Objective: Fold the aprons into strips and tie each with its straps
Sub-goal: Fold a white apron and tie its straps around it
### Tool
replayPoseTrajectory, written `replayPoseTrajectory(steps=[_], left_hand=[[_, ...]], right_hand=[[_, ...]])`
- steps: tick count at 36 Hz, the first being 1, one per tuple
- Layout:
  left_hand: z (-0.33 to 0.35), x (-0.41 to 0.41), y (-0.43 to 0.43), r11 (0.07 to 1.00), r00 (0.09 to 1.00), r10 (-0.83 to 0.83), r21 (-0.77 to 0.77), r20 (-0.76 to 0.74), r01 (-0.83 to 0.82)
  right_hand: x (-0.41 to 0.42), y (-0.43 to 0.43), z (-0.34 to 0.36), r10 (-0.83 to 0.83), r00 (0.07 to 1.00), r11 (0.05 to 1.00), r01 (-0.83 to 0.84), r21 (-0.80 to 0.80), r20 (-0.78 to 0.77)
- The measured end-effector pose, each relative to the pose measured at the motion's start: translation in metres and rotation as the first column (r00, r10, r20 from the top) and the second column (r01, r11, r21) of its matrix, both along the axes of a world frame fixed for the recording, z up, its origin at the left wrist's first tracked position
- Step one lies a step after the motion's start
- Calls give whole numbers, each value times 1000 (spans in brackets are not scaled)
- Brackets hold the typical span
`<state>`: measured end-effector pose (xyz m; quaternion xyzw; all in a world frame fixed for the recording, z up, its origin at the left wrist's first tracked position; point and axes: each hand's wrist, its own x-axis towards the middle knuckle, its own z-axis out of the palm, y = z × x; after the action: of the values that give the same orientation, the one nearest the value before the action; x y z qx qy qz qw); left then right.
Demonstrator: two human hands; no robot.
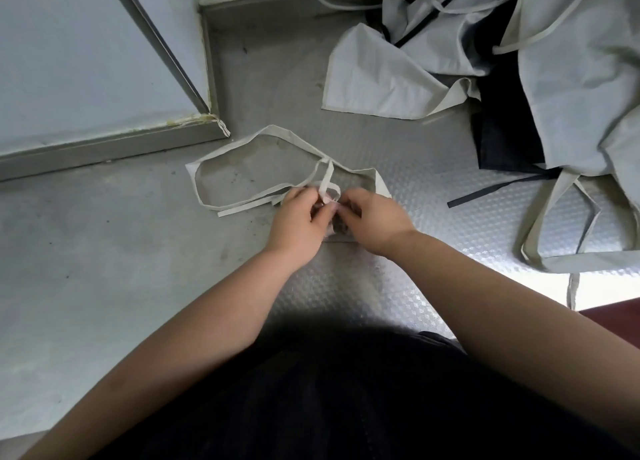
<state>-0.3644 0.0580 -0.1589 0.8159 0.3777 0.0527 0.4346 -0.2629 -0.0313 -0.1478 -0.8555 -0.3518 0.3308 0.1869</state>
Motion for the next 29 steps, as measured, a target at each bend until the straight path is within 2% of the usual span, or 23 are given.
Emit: replayPoseTrajectory(steps=[3, 6, 8, 13, 16, 20, 23, 27, 29], left_hand=[[-3, -5, 2, 992, 996, 52, -121, 77, -42], [-2, -5, 1, 963, 982, 113, -259, 152, -70], [-2, -3, 1, 937, 972, 144, -340, 187, -73], [-2, 2, 4, 886, 970, 186, -454, 158, -96], [-3, 4, 3, 890, 976, 160, -450, 148, -78], [1, 1, 3, 900, 978, 92, -435, 188, -2], [7, -4, 6, 876, 976, 75, -481, 204, 33], [7, -6, 8, 850, 975, 104, -527, 196, 16], [4, -6, 10, 824, 977, 118, -566, 177, 3]], right_hand=[[3, -1, 0, -67, 987, 995, 77, 66, -143], [6, -4, 2, -167, 898, 955, 249, 158, -407], [6, -7, 4, -152, 863, 941, 276, 197, -481], [3, -12, 8, -25, 879, 964, 147, 221, -477], [3, -12, 7, -34, 912, 976, 119, 184, -409], [4, -10, 7, -59, 908, 977, 138, 162, -416], [5, -8, 8, -88, 896, 974, 169, 150, -436], [5, -10, 9, -46, 912, 987, 104, 122, -407], [7, -10, 12, -59, 888, 986, 124, 114, -457]])
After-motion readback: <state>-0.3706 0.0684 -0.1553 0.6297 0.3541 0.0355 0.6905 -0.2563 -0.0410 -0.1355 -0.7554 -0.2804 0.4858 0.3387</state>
